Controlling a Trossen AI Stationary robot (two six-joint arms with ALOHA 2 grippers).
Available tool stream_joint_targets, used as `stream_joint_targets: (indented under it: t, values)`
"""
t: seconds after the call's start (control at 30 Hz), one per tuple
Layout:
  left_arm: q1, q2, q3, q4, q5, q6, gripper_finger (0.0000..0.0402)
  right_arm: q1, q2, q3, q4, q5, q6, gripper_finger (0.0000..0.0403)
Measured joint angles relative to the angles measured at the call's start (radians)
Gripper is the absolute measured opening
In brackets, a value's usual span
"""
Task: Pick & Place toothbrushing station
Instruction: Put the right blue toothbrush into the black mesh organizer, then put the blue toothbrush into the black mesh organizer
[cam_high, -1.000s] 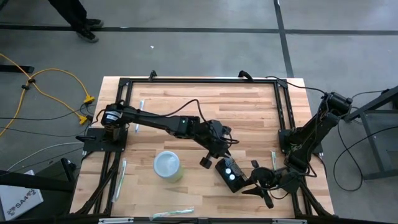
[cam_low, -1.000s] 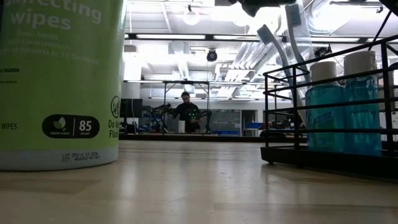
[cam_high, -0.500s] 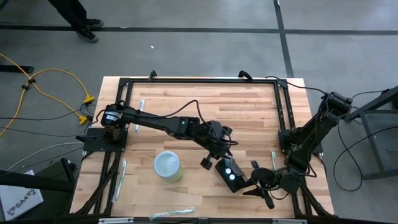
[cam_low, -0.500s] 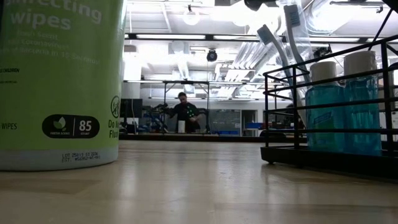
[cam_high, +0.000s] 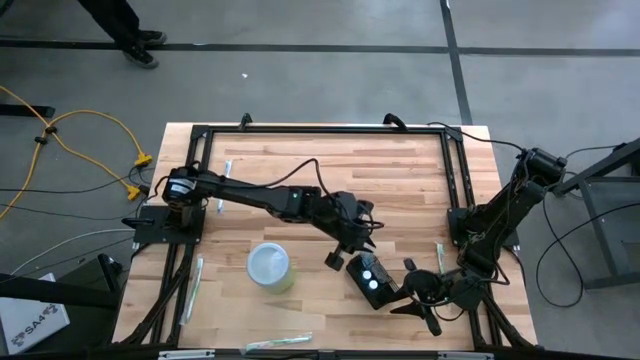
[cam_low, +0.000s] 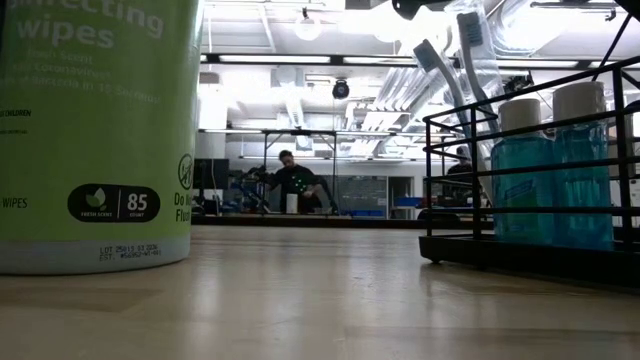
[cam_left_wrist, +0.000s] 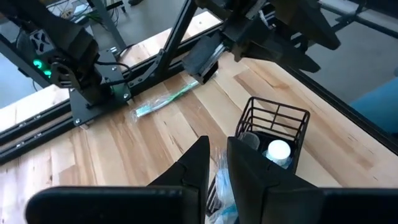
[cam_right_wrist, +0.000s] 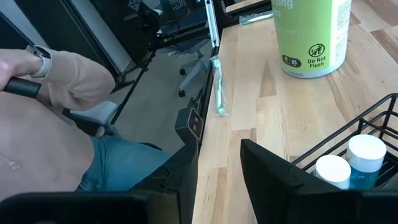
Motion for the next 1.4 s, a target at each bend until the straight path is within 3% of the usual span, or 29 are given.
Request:
stream_joint_targets:
  t: [0.43, 0.63, 1.4]
  values:
    - [-0.009, 0.0, 0.0, 0.0, 0.002, 0.049, 0.0124, 0.0, 0.0, 0.0, 0.0, 0.0, 0.0, 0.0113]
    - [-0.025, 0.0, 0.0, 0.016, 0.003, 0.128, 0.0126, 0.0, 0.0, 0.0, 0.0, -0.001, 0.0, 0.0113]
    - [-0.027, -0.039, 0.0, 0.077, 0.012, 0.115, 0.0127, 0.0, 0.0, 0.0, 0.0, -0.001, 0.005, 0.0113]
